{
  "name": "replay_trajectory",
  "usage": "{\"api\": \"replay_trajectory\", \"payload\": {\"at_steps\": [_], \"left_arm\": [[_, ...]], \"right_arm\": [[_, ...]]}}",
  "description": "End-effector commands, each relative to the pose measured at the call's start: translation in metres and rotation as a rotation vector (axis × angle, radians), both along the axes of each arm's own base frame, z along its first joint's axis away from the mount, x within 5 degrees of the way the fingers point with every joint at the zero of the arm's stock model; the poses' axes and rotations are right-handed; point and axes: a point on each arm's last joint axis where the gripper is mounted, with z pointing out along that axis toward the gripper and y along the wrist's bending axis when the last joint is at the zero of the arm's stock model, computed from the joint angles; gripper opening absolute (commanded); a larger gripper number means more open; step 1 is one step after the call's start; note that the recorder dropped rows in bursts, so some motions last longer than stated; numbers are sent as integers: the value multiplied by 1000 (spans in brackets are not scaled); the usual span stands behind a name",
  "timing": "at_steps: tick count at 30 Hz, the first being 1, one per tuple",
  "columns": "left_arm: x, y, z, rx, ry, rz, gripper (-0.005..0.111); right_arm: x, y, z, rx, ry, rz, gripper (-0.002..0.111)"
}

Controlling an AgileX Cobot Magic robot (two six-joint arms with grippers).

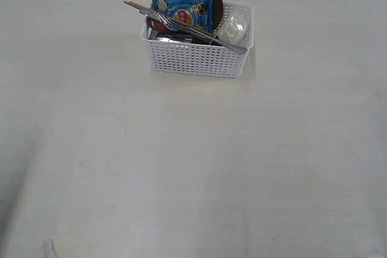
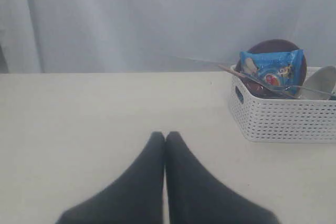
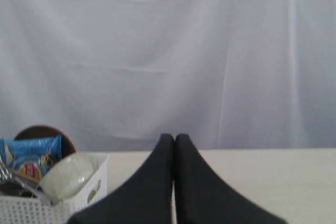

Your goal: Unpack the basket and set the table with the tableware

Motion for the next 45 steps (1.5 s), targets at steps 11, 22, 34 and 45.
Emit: {"api": "replay_trajectory", "payload": {"at_steps": [11, 22, 34, 45], "left_arm": [[0, 0, 0, -6, -6, -1, 0], [0, 0, 0, -6, -6, -1, 0], [0, 0, 0, -6, -6, -1, 0], [0, 0, 0, -6, -6, -1, 0]], "right_arm": [[-4, -2, 17, 147, -151, 13, 0], [52, 7, 122, 42, 304, 50, 0], [209, 97, 43, 74, 1429, 632, 0], [237, 120, 25, 345, 1472, 744, 0]]}}
